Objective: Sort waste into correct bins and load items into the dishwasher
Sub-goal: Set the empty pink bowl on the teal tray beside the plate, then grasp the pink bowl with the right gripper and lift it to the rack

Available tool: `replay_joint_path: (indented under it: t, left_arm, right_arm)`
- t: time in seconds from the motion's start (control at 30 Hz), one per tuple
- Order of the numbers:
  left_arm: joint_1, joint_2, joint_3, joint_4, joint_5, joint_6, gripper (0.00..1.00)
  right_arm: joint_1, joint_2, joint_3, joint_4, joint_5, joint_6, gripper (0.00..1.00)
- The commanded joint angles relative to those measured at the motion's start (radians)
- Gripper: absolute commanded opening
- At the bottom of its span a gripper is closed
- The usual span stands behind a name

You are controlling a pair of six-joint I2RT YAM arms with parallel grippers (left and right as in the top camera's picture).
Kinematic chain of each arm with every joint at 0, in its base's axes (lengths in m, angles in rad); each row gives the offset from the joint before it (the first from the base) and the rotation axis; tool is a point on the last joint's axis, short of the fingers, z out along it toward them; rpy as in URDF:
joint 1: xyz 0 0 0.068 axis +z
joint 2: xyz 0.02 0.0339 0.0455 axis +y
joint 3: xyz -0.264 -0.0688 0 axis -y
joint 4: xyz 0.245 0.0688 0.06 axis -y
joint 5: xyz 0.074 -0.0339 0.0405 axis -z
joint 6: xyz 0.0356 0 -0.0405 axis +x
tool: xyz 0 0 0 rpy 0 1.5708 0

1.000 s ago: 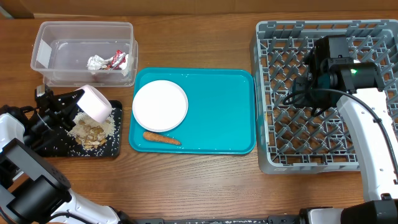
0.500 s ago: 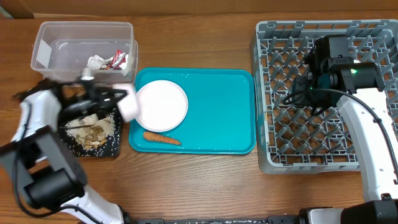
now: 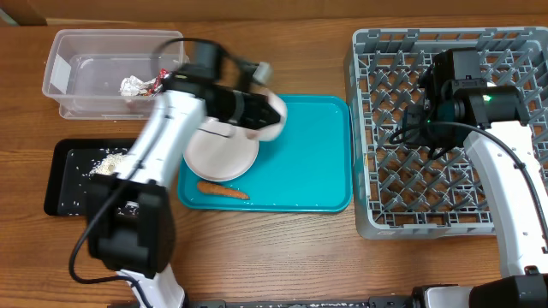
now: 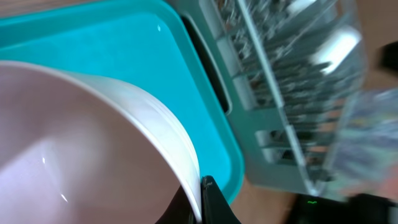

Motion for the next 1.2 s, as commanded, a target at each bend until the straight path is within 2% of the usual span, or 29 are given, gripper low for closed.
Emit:
replay_joint_path:
  t: [0.0,0.1,0.17,0.23,0.33,0.47,0.6,0.67,0.83,1.0,1.17]
  left_arm:
    - [-0.145,0.010,0.016,0.036,-0.345,-0.058,0.04]
    - [-0.253,0.032,0.015,0.061,-0.526,-0.059,0.04]
    - [-0.295,0.051,0.015,0.064,-0.597,-0.060,0.04]
    - [-0.325,0.075,0.015,0.065,-0.645,-0.081,0.11]
    - [-0.346,0.111,0.015,0.064,-0.652,-0.085,0.15]
    - [-0.346,0.131,0.015,0.060,-0.646,-0.085,0.04]
    - [-0.328,0.114,0.047,0.007,-0.646,-0.092,0.04]
    - [-0.312,0.093,0.080,-0.043,-0.646,-0.092,0.09]
    - [-0.245,0.018,0.204,-0.226,-0.646,-0.111,0.33]
    - [-0.126,-0.096,0.270,-0.334,-0.673,-0.164,0.49]
    - [0.025,-0.186,0.270,-0.416,-0.702,-0.226,0.50]
  right_arm:
    - [-0.002,-0.003,0.018,0.003,-0.005,0.007,0.40]
    - [-0.002,-0.003,0.018,0.003,-0.005,0.006,0.39]
    - [-0.002,-0.003,0.018,0.002,-0.005,0.006,0.39]
    - [-0.002,-0.003,0.018,-0.002,-0.005,0.006,0.40]
    - [-0.002,-0.003,0.018,-0.005,-0.005,0.006,0.39]
    - [-0.002,-0.003,0.018,-0.008,-0.005,0.006,0.40]
    - [-0.002,-0.003,0.018,-0.005,-0.005,0.006,0.39]
    - [-0.002,-0.003,0.018,0.000,-0.005,0.006,0.40]
    - [-0.002,-0.003,0.018,0.051,-0.022,0.006,0.43]
    - [0.003,-0.003,0.018,0.190,-0.254,0.006,0.52]
    - [0.063,0.005,0.018,0.289,-0.359,0.007,0.53]
